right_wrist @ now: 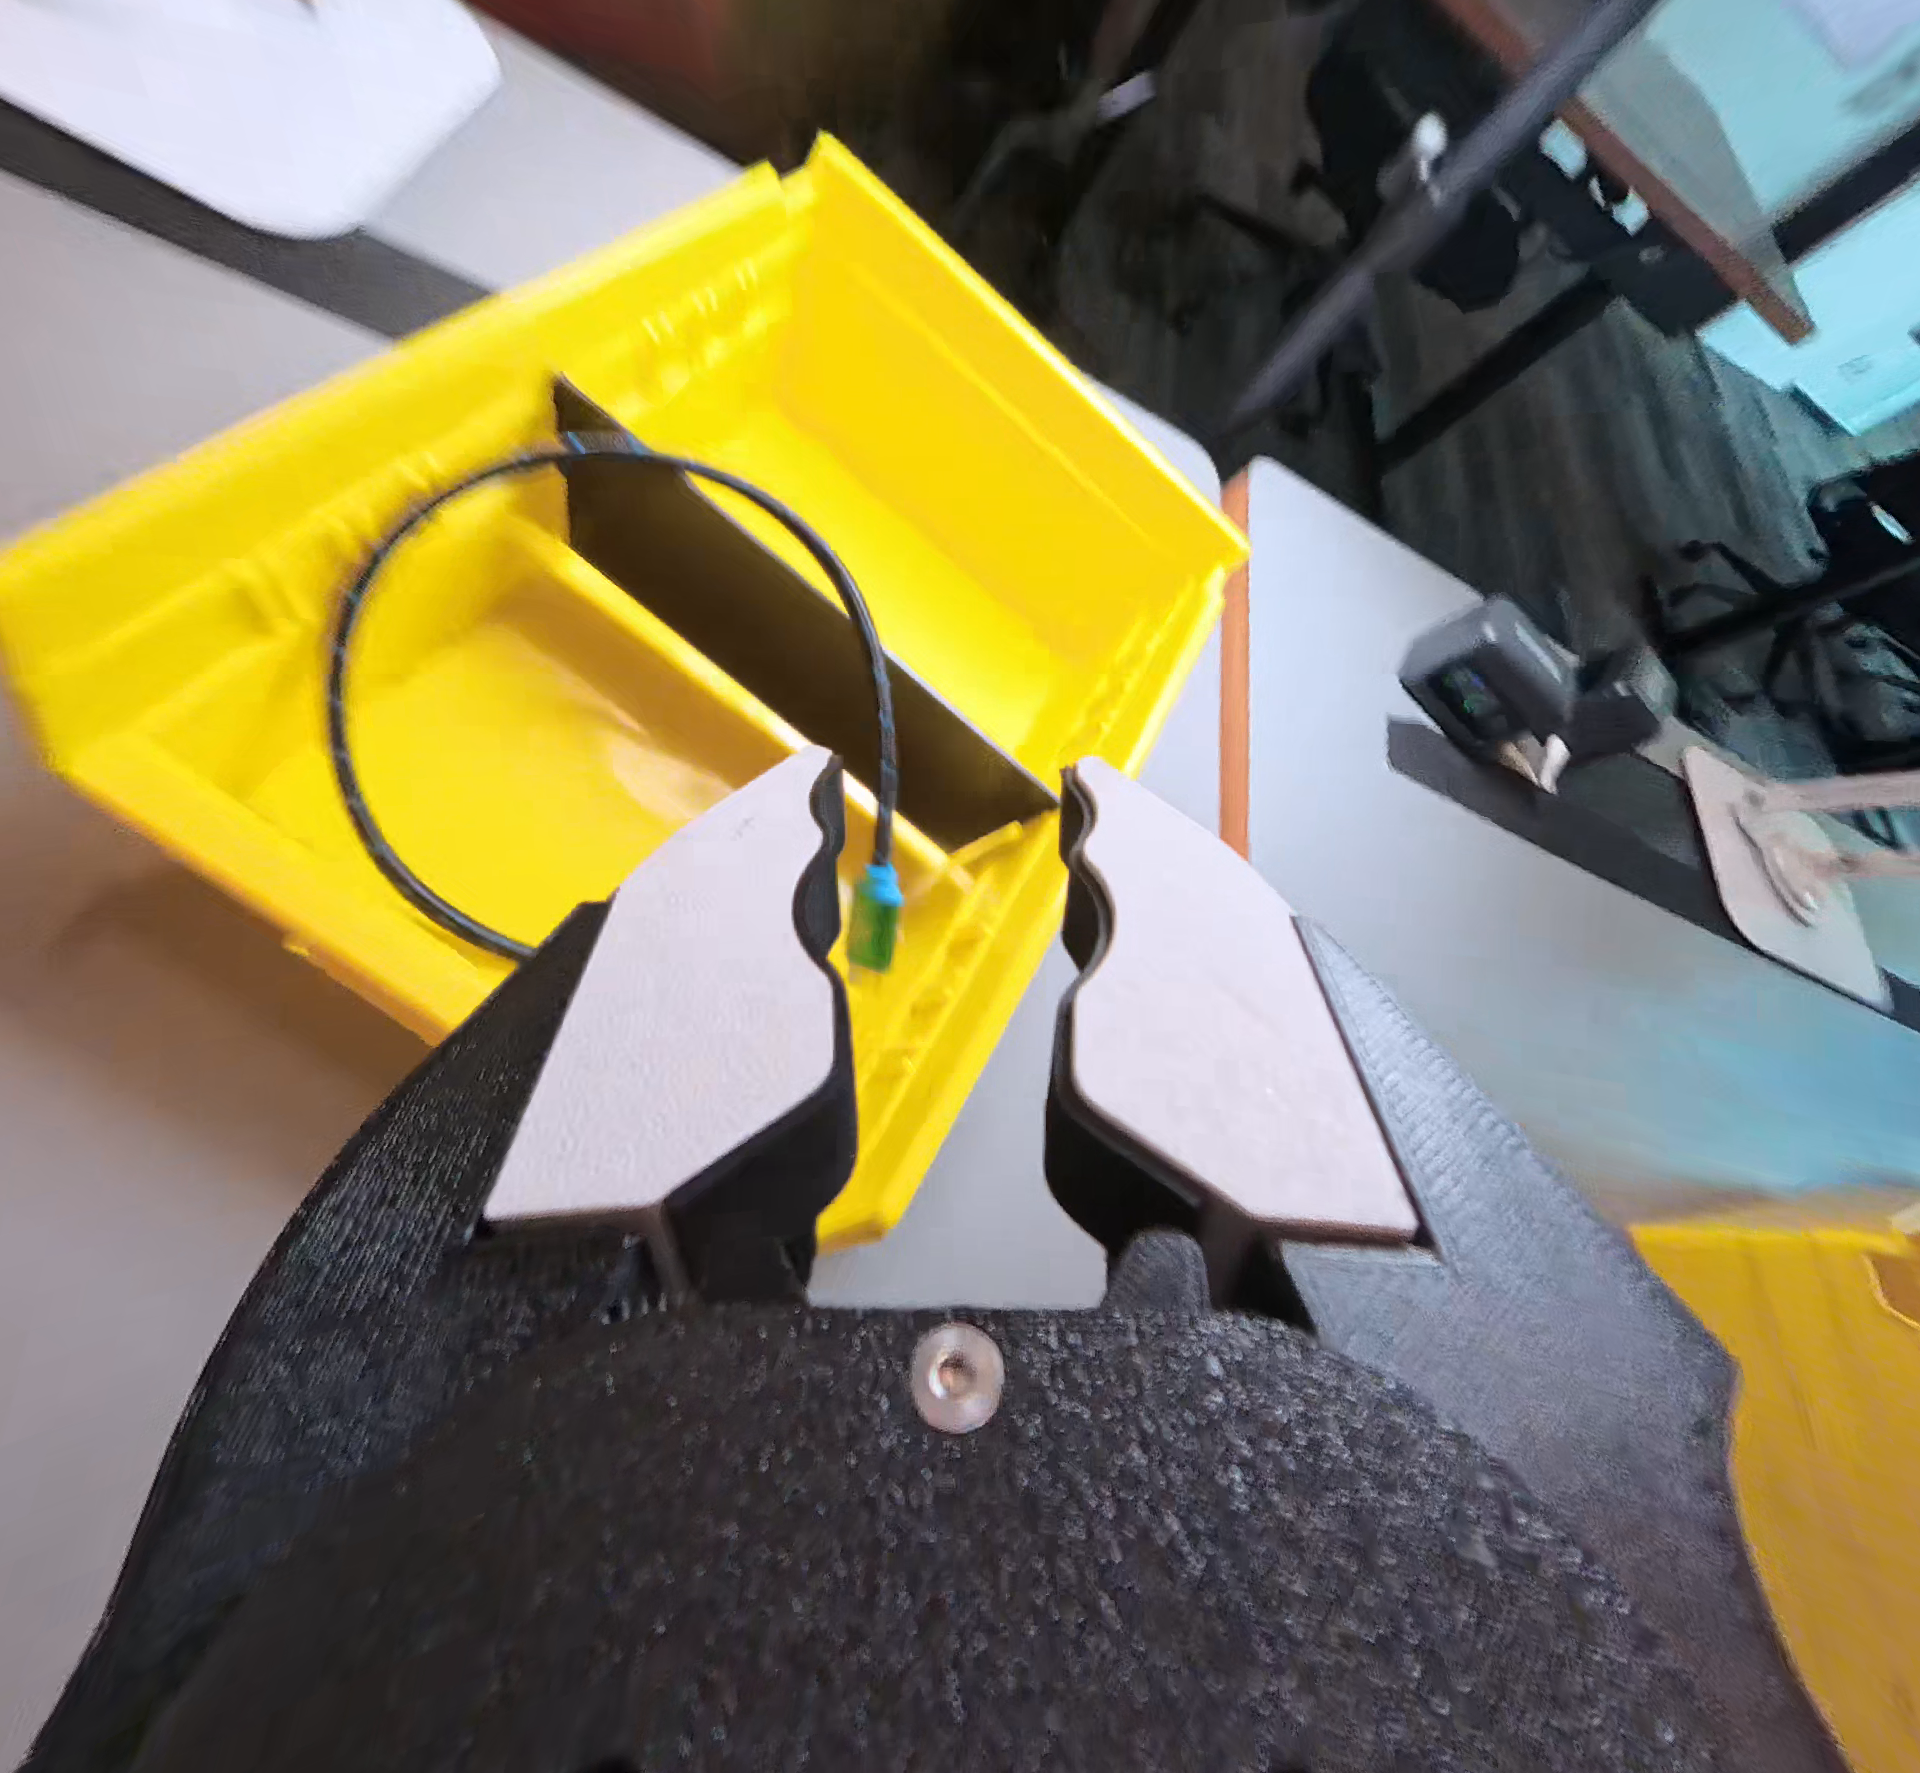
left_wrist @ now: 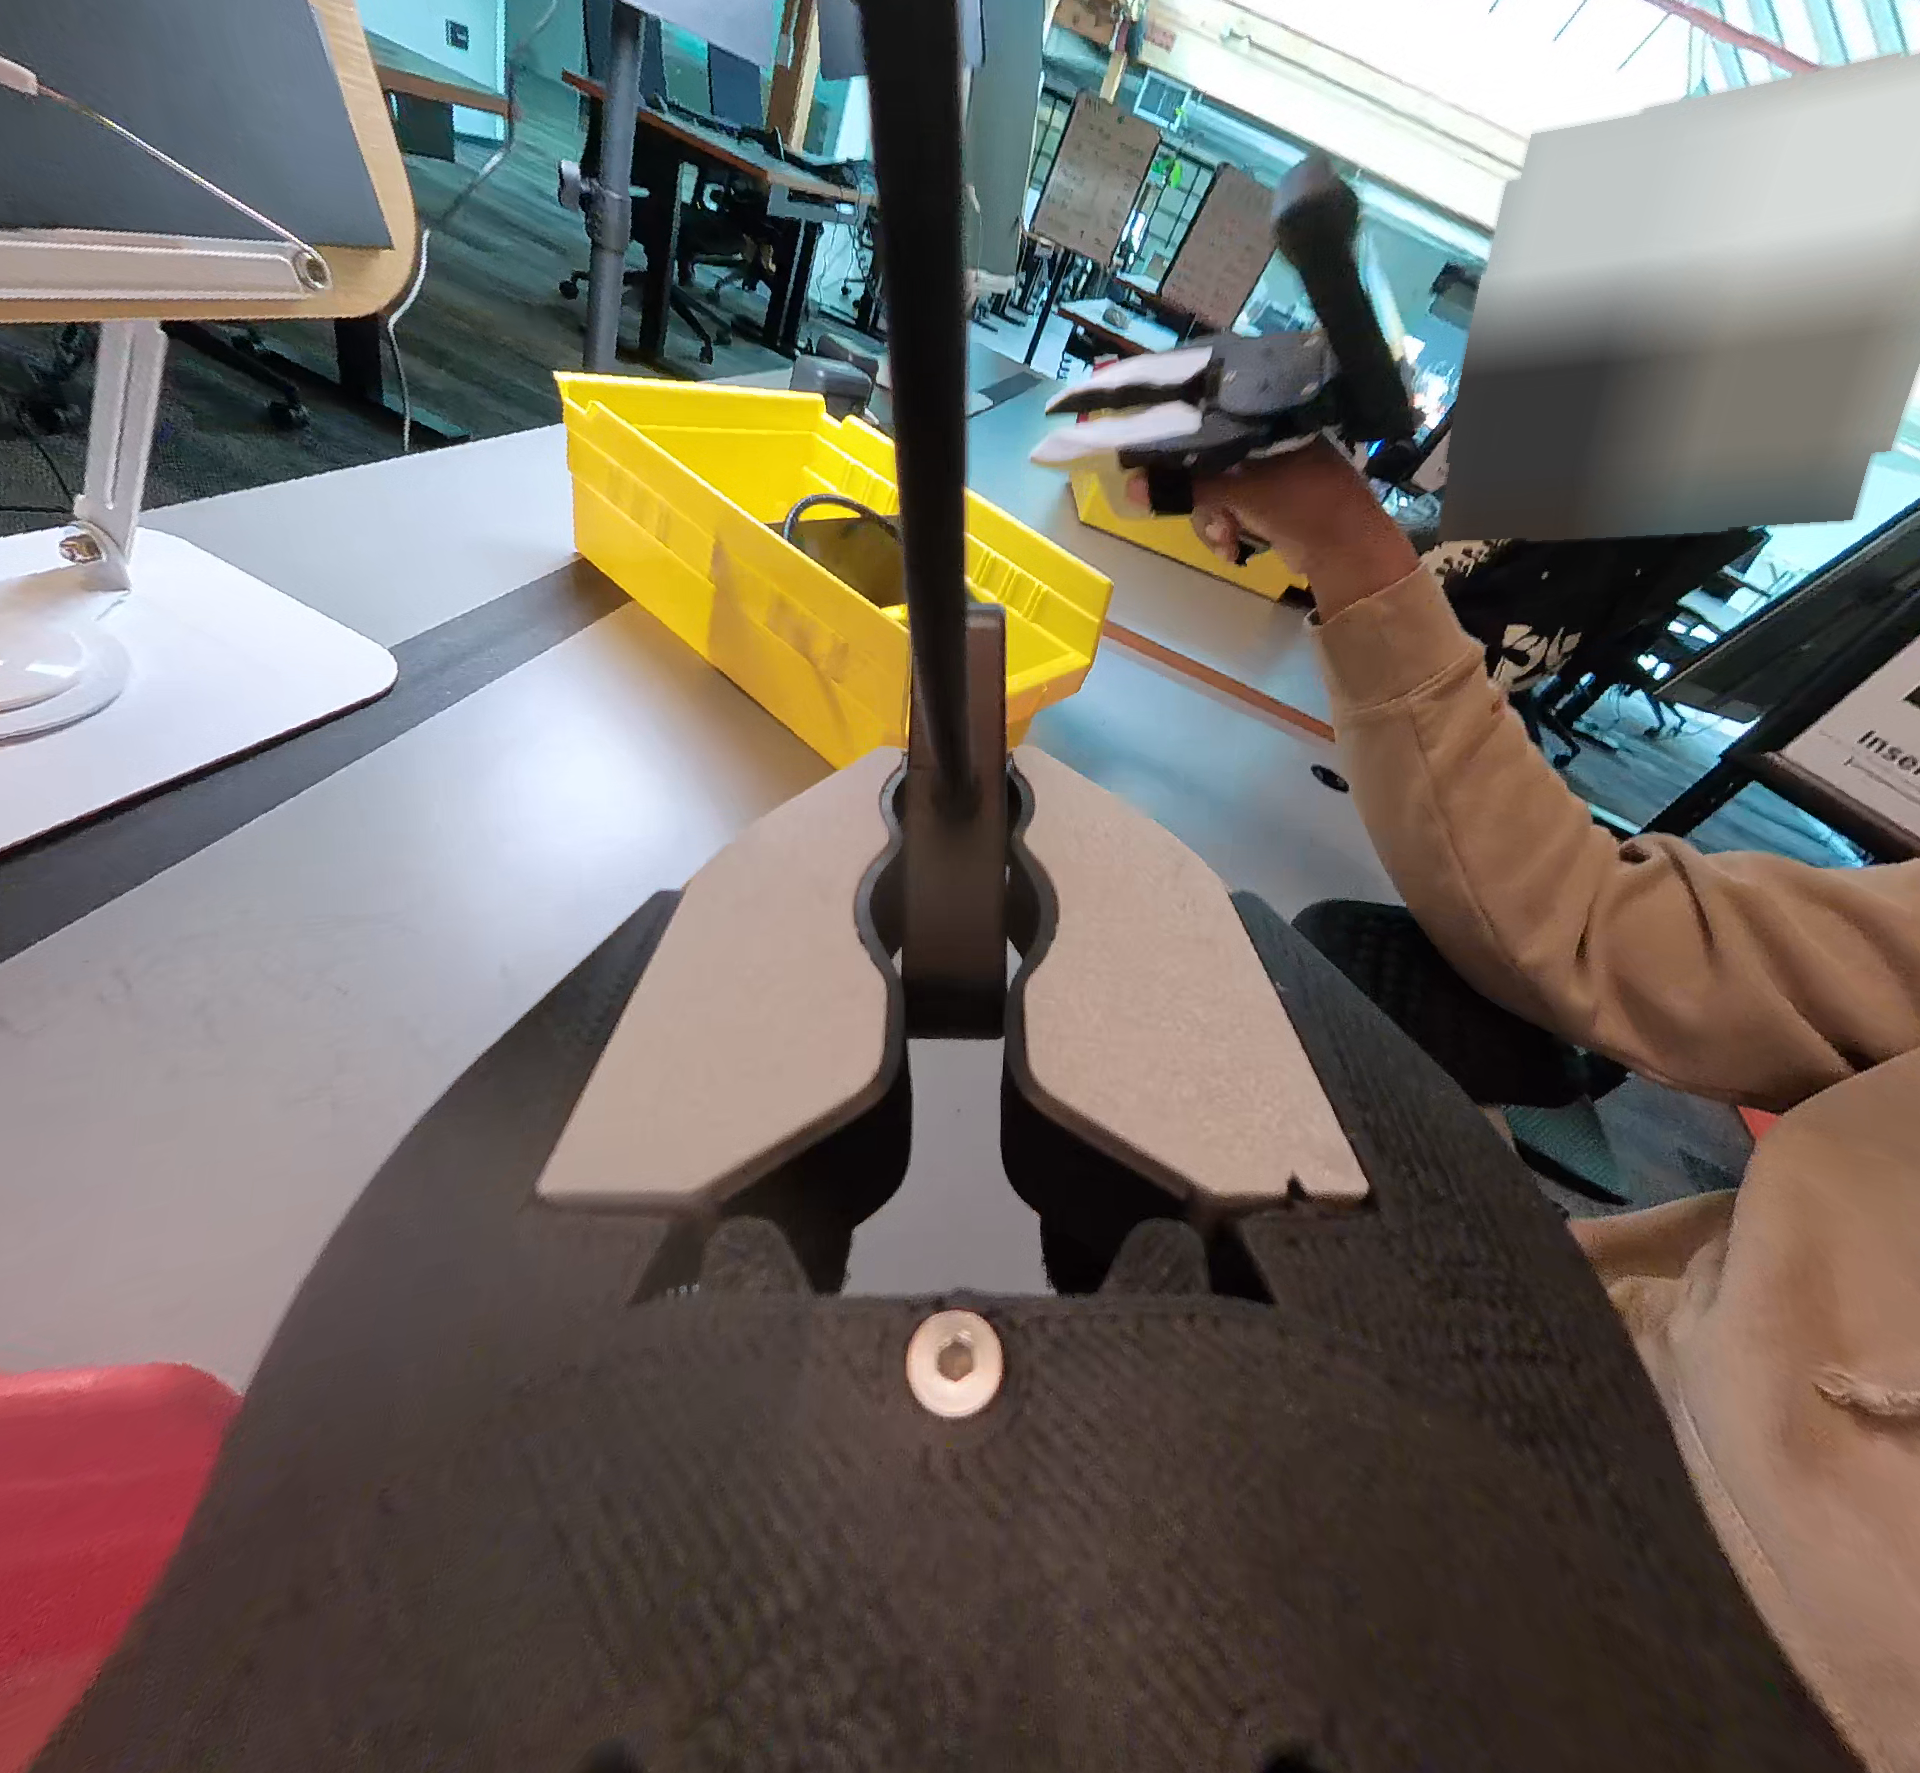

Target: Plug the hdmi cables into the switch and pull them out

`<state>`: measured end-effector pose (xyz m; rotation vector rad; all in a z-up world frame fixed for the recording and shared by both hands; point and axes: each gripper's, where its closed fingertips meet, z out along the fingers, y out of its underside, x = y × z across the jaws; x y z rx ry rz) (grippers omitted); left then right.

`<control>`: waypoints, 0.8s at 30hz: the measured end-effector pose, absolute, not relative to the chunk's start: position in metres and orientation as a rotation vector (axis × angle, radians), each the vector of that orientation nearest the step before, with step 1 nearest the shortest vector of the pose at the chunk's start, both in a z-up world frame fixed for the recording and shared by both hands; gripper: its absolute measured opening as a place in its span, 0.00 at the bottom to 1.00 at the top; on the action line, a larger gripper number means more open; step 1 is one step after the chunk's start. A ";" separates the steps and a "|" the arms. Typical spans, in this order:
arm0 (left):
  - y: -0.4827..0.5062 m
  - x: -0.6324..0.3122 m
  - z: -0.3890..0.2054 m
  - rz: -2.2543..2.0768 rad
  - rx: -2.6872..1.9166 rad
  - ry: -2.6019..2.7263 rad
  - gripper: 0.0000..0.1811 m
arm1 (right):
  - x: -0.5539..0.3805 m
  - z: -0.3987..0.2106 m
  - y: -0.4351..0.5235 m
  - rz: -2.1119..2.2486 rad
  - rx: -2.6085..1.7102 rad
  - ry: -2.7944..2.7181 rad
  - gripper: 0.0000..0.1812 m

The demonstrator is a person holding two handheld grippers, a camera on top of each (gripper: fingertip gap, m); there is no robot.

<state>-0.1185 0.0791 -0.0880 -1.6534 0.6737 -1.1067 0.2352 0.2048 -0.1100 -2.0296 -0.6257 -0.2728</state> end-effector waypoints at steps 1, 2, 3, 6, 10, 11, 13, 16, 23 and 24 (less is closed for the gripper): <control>0.079 -0.116 -0.091 -1.097 -1.664 0.689 0.08 | 0.223 -0.099 0.202 -0.191 -1.968 -0.641 0.21; 0.078 -0.112 -0.093 -1.087 -1.676 0.706 0.08 | 0.206 -0.087 0.196 -0.099 -1.893 -0.675 0.21; 0.077 -0.108 -0.096 -1.078 -1.686 0.726 0.08 | 0.186 -0.076 0.188 0.005 -1.816 -0.725 0.20; 0.073 -0.092 -0.104 -1.050 -1.714 0.797 0.08 | 0.121 -0.052 0.155 0.288 -1.618 -0.917 0.18; 0.062 -0.067 -0.117 -1.016 -1.736 0.923 0.08 | 0.032 -0.060 0.104 0.686 -1.498 -1.190 0.17; 0.058 -0.061 -0.119 -1.009 -1.727 0.959 0.08 | 0.012 -0.069 0.091 0.776 -1.479 -1.271 0.17; 0.049 -0.049 -0.119 -1.015 -1.690 1.036 0.08 | -0.021 -0.086 0.065 0.938 -1.440 -1.403 0.19; 0.038 -0.038 -0.126 -0.978 -1.687 1.141 0.08 | -0.050 -0.105 0.044 1.102 -1.417 -1.481 0.19; 0.042 -0.041 -0.122 -0.923 -1.679 1.119 0.17 | -0.040 -0.100 0.042 1.143 -1.368 -1.500 0.07; 0.047 -0.048 -0.116 -0.921 -1.671 1.068 0.19 | -0.030 -0.093 0.053 1.091 -1.383 -1.450 0.07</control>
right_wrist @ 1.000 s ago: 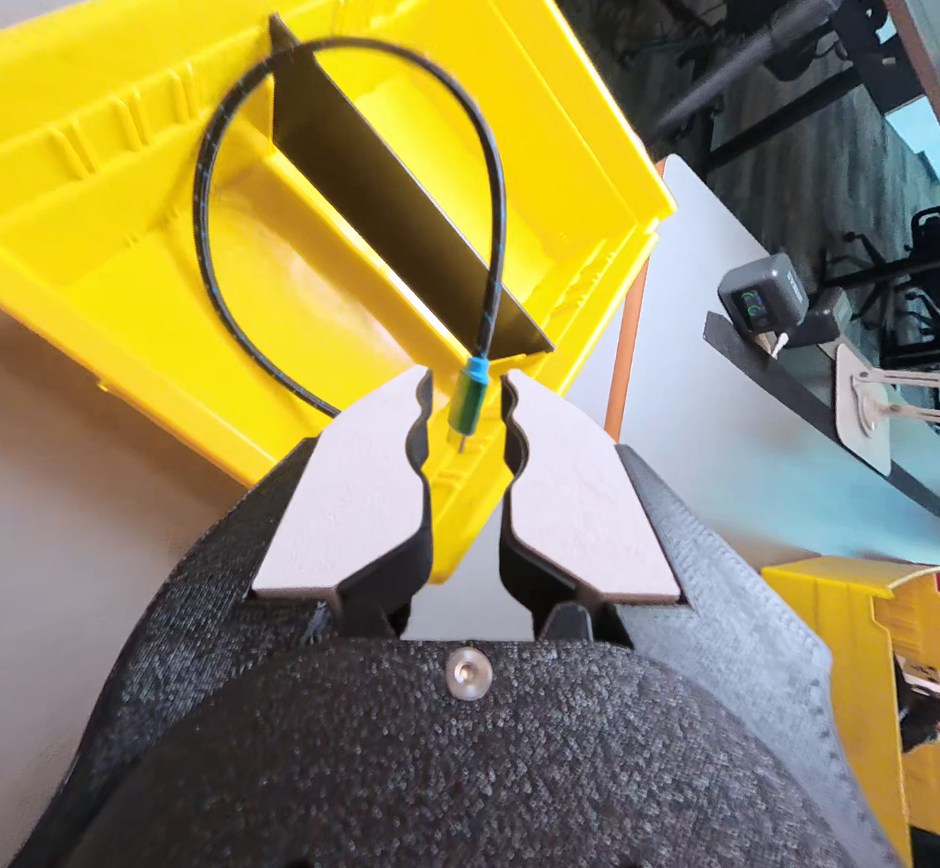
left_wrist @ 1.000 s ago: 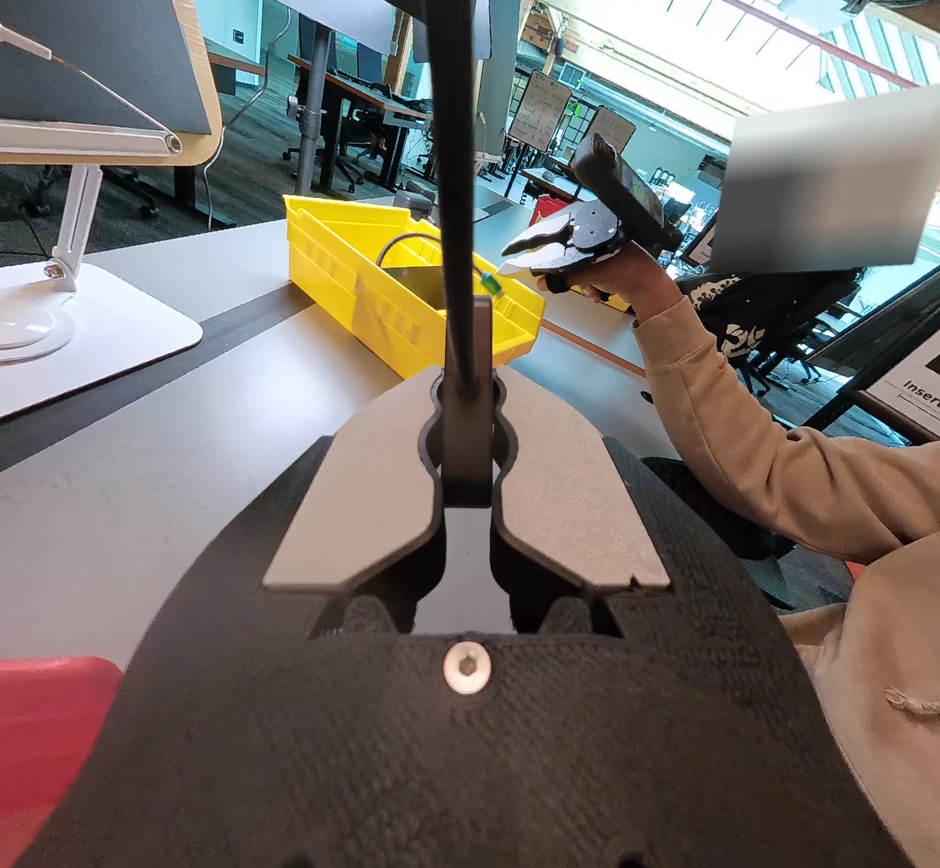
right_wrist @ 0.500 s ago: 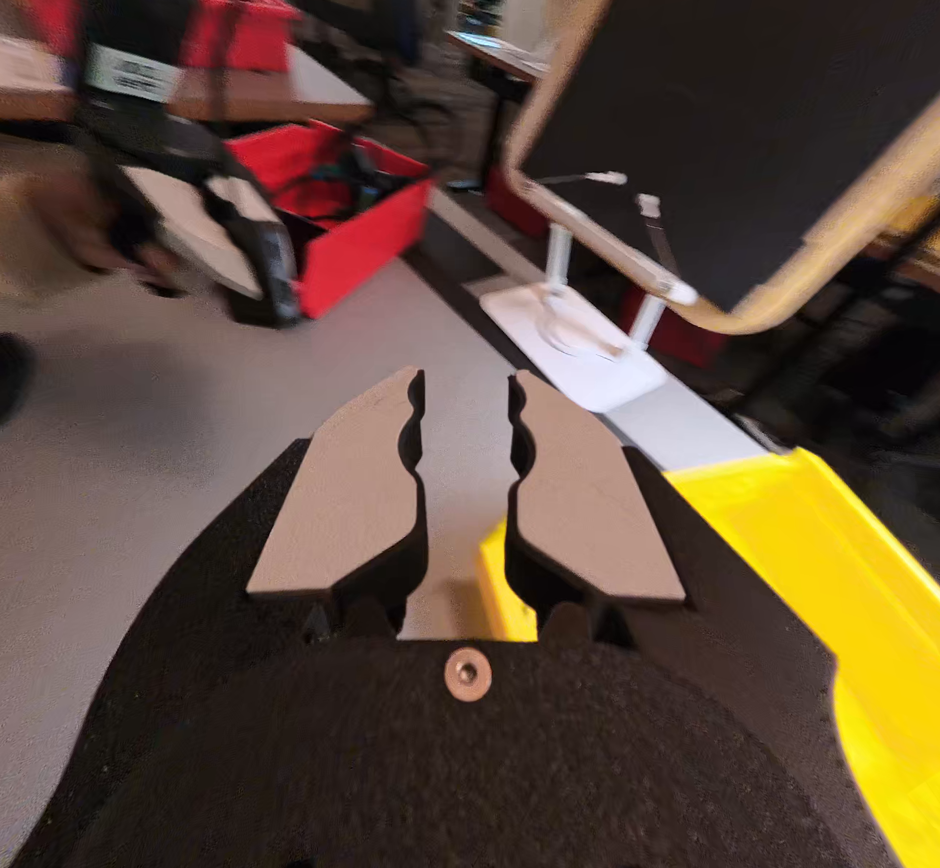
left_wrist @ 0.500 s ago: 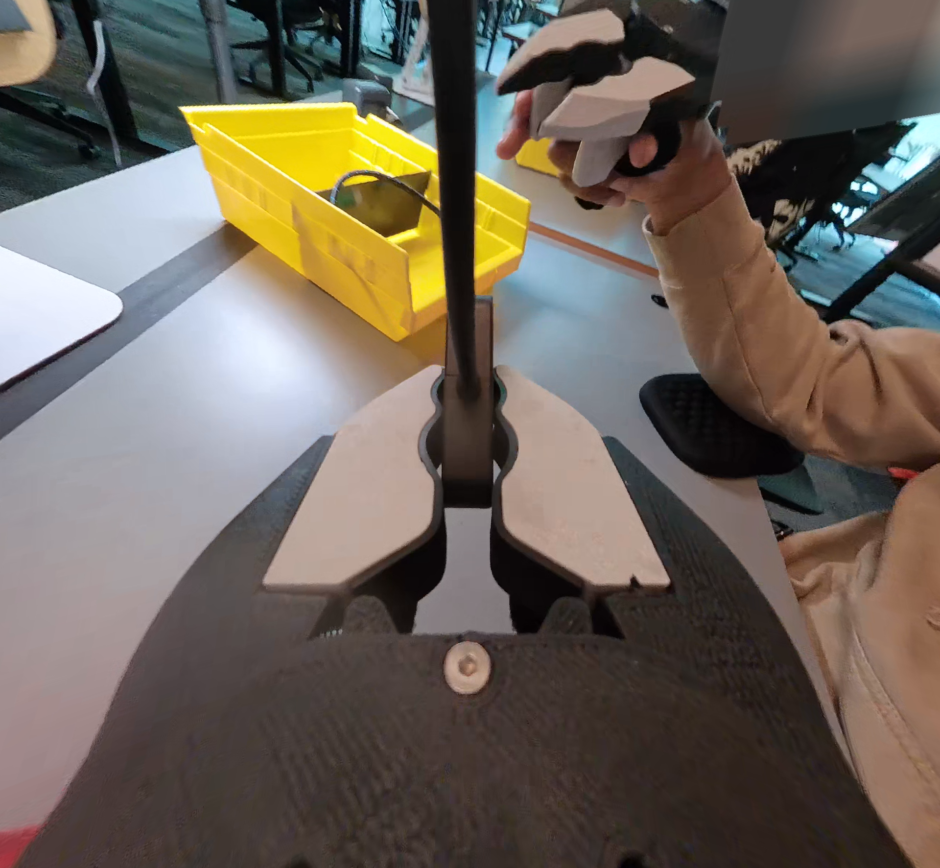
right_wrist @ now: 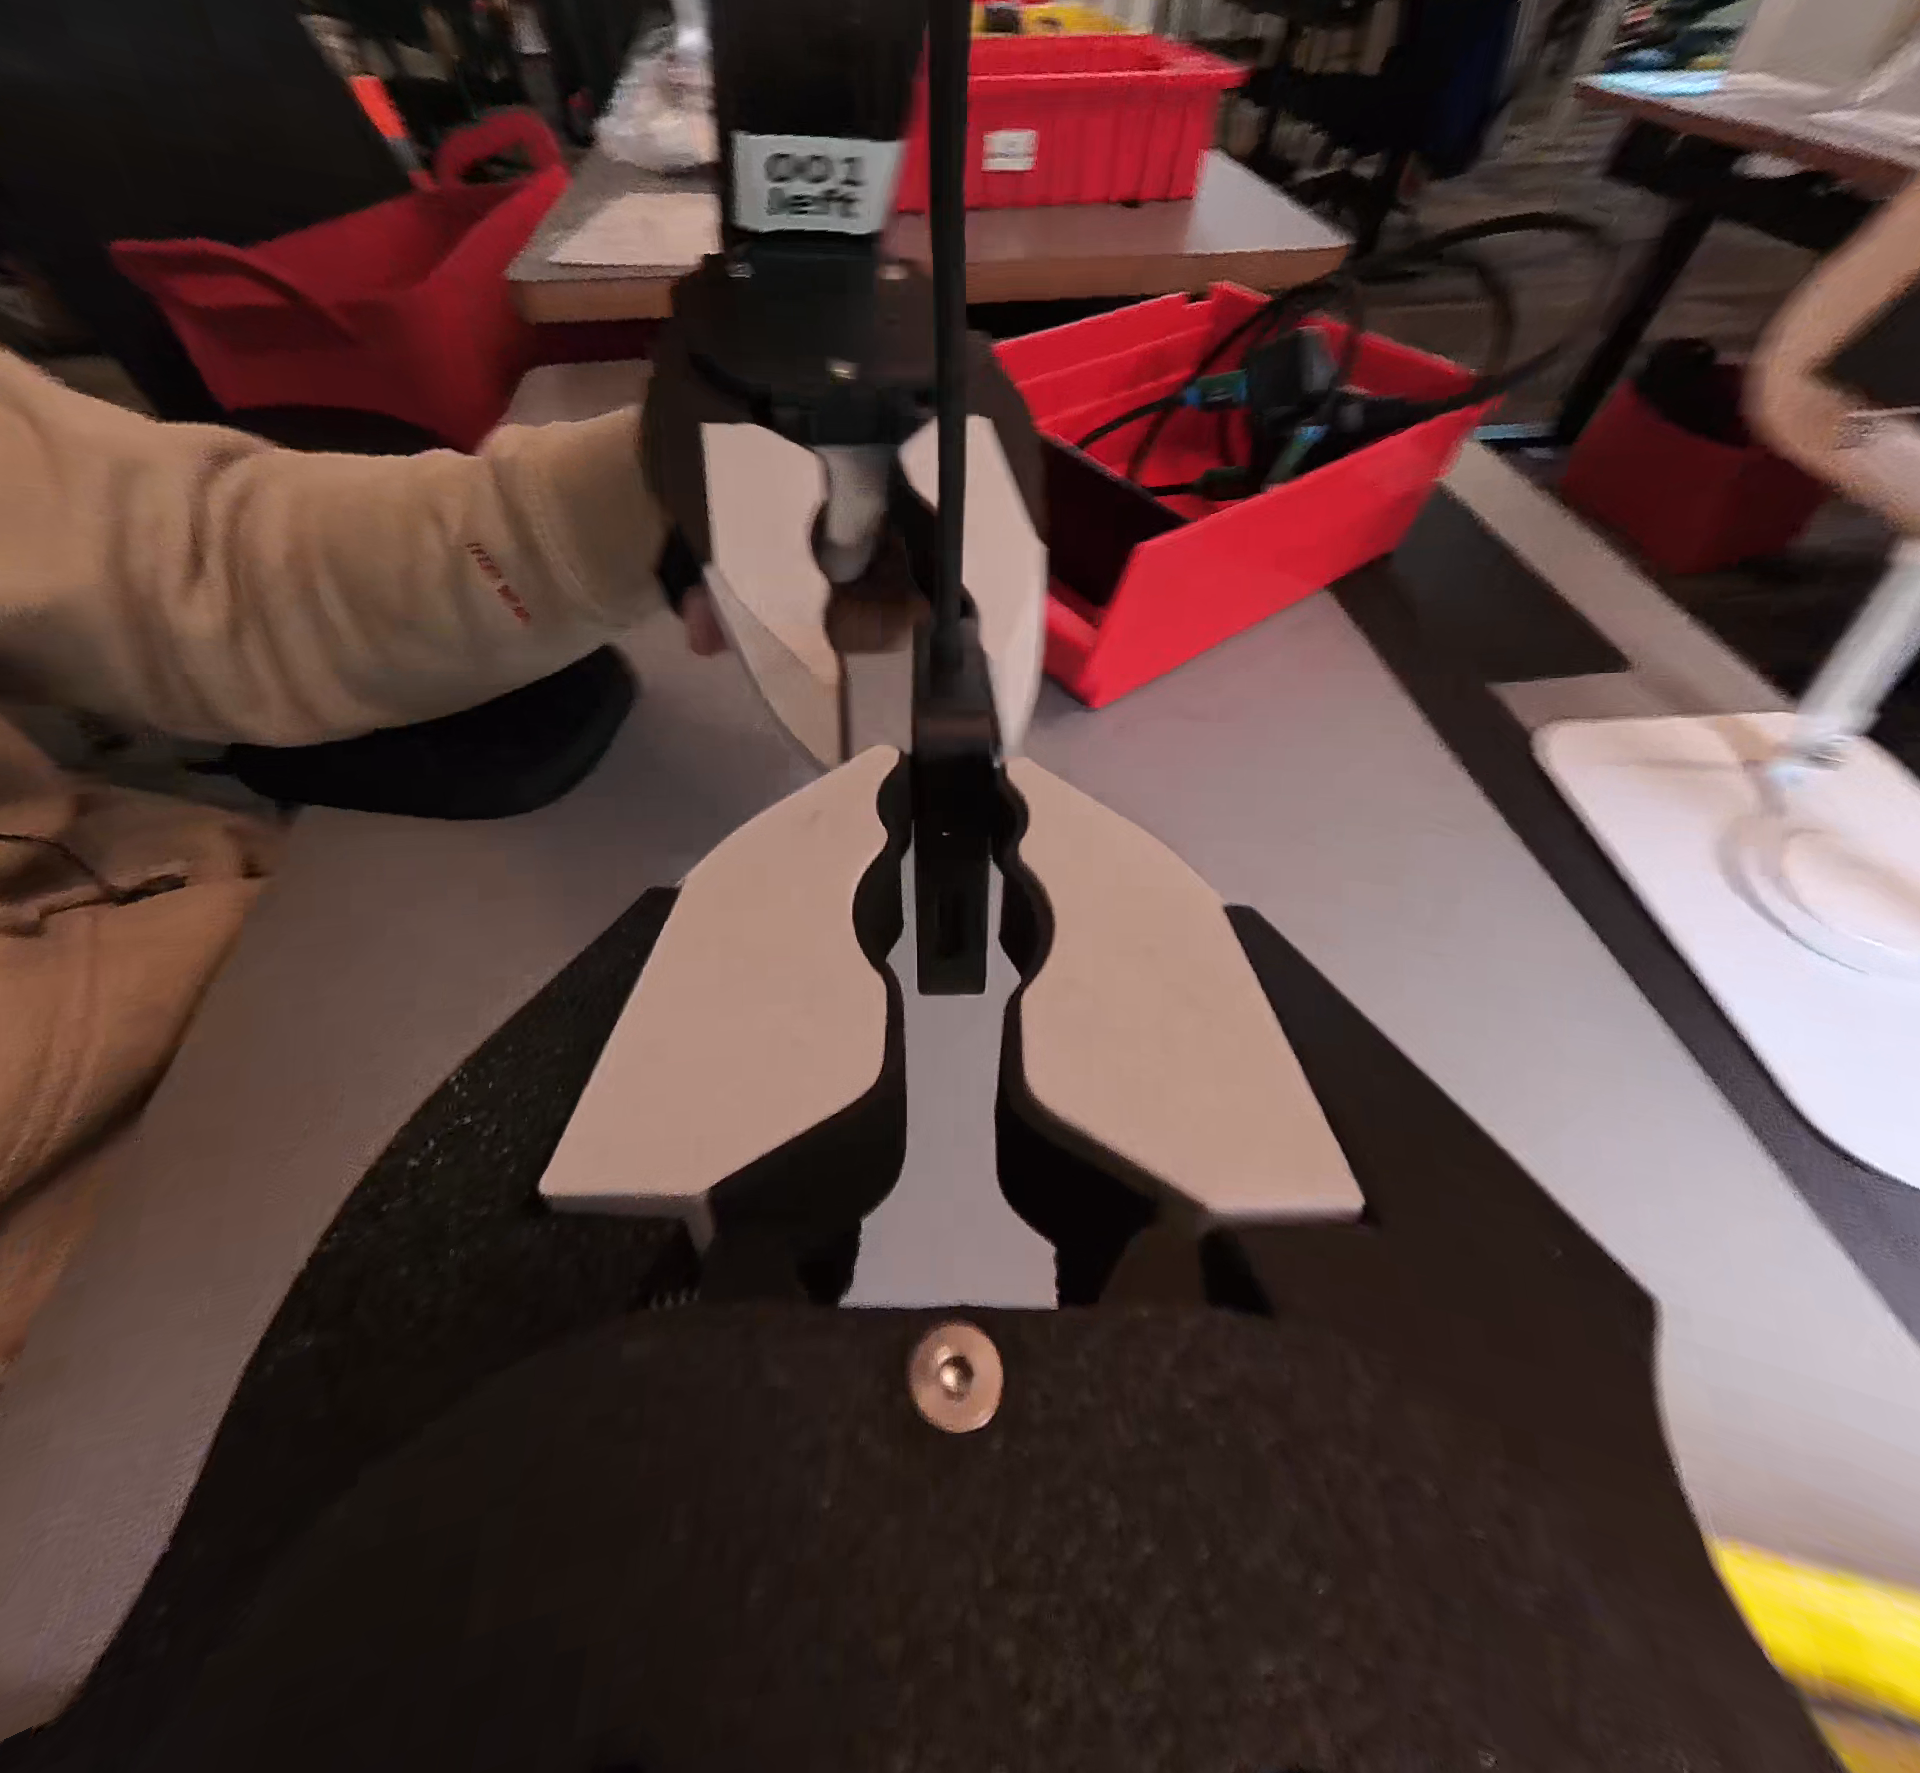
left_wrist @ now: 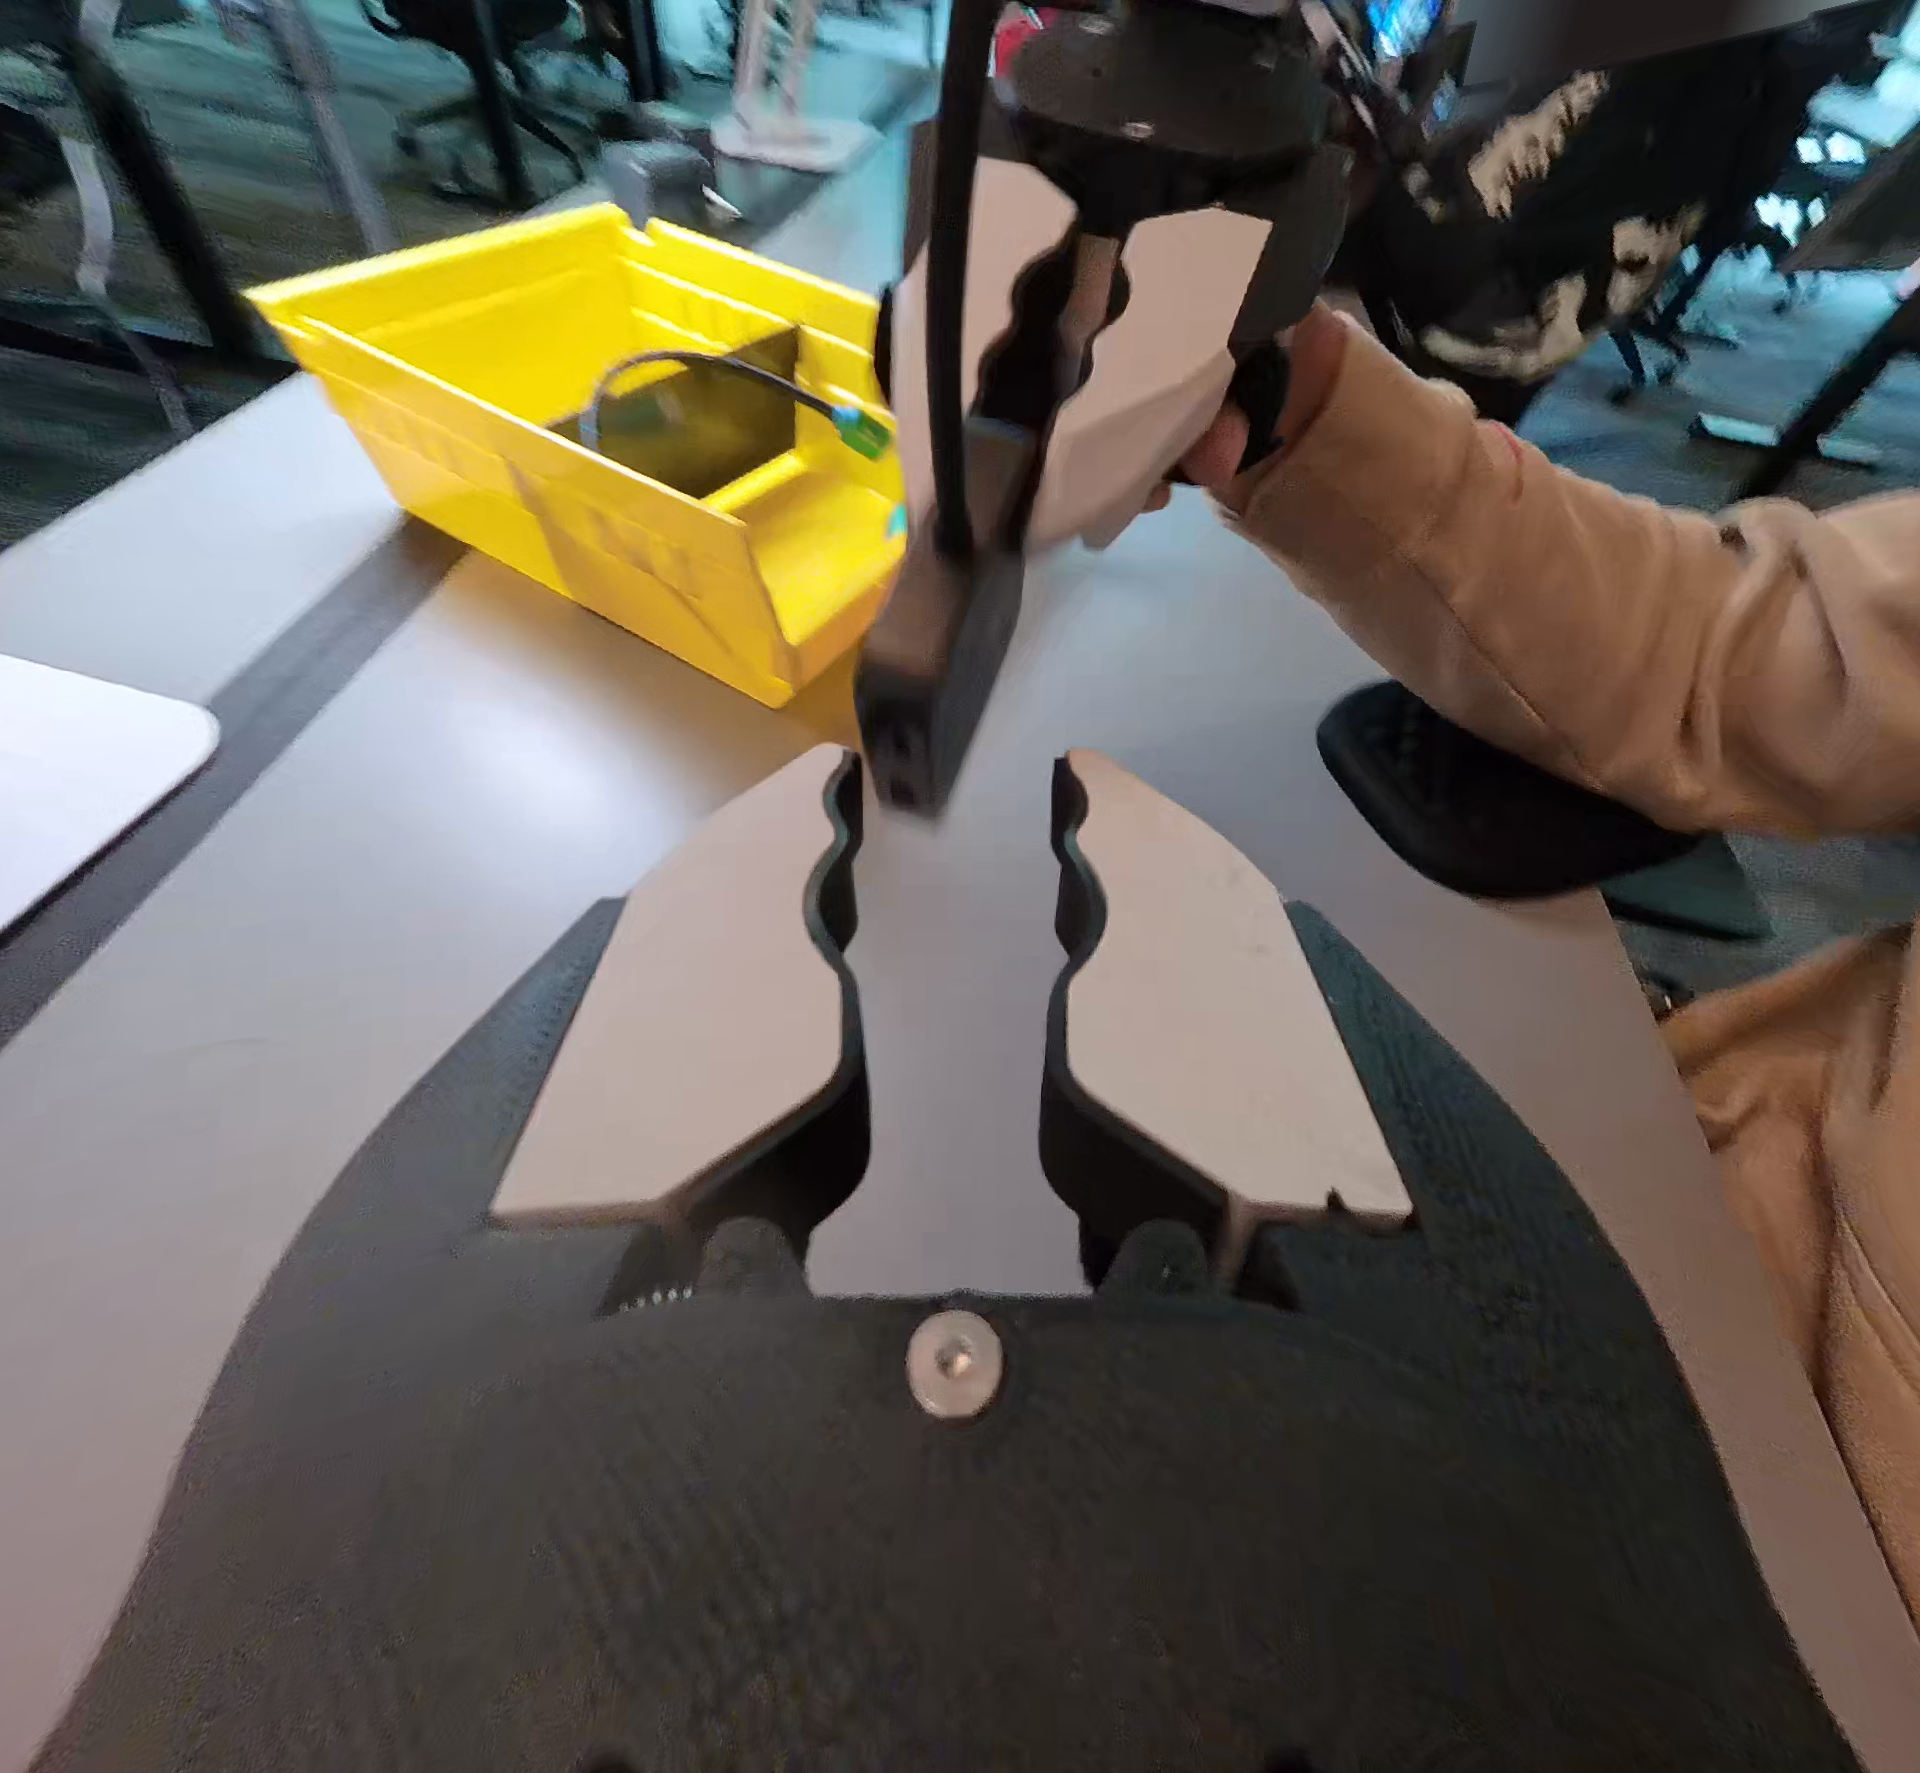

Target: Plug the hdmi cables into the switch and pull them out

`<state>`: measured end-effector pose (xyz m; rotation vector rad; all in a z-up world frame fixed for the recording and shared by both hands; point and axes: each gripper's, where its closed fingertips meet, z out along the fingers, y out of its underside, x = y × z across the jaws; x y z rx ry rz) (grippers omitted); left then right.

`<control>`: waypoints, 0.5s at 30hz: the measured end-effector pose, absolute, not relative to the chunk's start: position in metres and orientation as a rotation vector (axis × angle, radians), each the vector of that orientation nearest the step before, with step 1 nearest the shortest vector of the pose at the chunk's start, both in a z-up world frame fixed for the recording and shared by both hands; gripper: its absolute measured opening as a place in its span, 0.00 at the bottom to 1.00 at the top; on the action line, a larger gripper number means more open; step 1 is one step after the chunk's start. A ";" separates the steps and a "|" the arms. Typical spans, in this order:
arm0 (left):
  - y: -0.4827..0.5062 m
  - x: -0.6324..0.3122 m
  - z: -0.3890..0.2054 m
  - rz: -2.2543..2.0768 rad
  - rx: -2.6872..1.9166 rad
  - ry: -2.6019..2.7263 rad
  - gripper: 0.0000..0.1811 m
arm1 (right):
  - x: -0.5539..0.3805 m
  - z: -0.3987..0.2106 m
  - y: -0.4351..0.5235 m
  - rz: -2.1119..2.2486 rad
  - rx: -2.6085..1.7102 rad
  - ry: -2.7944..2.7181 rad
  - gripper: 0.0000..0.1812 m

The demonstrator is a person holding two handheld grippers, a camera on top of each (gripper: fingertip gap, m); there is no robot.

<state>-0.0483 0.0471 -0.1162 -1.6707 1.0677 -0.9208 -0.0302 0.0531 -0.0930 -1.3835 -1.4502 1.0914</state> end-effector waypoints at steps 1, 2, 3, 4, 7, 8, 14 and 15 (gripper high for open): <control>0.053 -0.057 -0.109 -0.923 -1.661 1.010 0.20 | -0.017 -0.086 0.069 1.008 -1.411 -1.394 0.07; 0.059 -0.068 -0.103 -0.928 -1.652 0.951 0.21 | -0.001 -0.080 0.089 0.894 -1.442 -1.326 0.07; 0.064 -0.078 -0.097 -0.932 -1.643 0.896 0.21 | 0.018 -0.075 0.113 0.758 -1.485 -1.259 0.07; 0.070 -0.088 -0.092 -0.931 -1.635 0.846 0.21 | 0.038 -0.073 0.138 0.600 -1.549 -1.209 0.07; 0.084 -0.112 -0.090 -0.915 -1.637 0.737 0.21 | 0.113 -0.065 0.222 0.056 -1.703 -1.019 0.07; 0.087 -0.118 -0.091 -0.911 -1.644 0.713 0.21 | 0.136 -0.066 0.243 -0.105 -1.741 -1.001 0.07; 0.104 -0.149 -0.105 -0.842 -1.697 0.624 0.21 | 0.225 -0.122 0.316 -0.710 -1.987 -1.058 0.08; 0.106 -0.155 -0.106 -0.828 -1.704 0.613 0.21 | 0.231 -0.136 0.321 -0.755 -2.025 -1.082 0.08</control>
